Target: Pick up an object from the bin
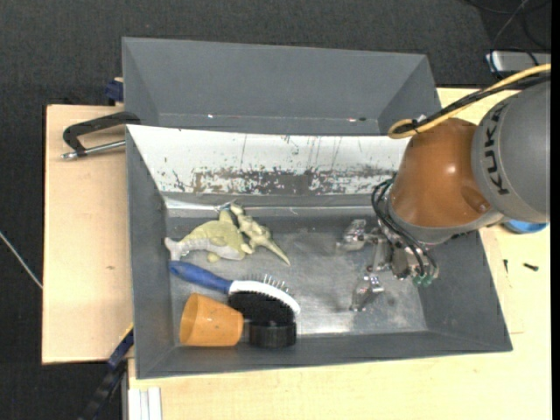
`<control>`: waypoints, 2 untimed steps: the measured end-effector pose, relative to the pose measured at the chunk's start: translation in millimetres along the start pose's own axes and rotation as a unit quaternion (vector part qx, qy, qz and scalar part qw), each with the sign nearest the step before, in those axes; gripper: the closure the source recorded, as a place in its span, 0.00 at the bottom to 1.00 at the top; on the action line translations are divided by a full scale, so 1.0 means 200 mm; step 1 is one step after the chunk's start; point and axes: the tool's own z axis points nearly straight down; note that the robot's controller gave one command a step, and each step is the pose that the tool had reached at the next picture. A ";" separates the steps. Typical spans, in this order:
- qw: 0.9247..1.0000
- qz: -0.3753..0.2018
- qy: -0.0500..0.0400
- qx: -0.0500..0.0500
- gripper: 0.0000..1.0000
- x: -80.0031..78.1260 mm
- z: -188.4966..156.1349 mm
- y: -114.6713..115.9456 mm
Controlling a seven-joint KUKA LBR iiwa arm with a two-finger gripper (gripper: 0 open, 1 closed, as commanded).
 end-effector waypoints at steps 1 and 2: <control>0.997 -0.081 -0.010 0.002 0.00 0.00 -0.20 0.44; 0.978 -0.210 -0.004 0.004 0.00 0.05 -0.05 0.89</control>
Offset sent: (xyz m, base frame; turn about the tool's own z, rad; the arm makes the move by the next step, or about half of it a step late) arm -0.0069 0.0825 0.0391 -0.1551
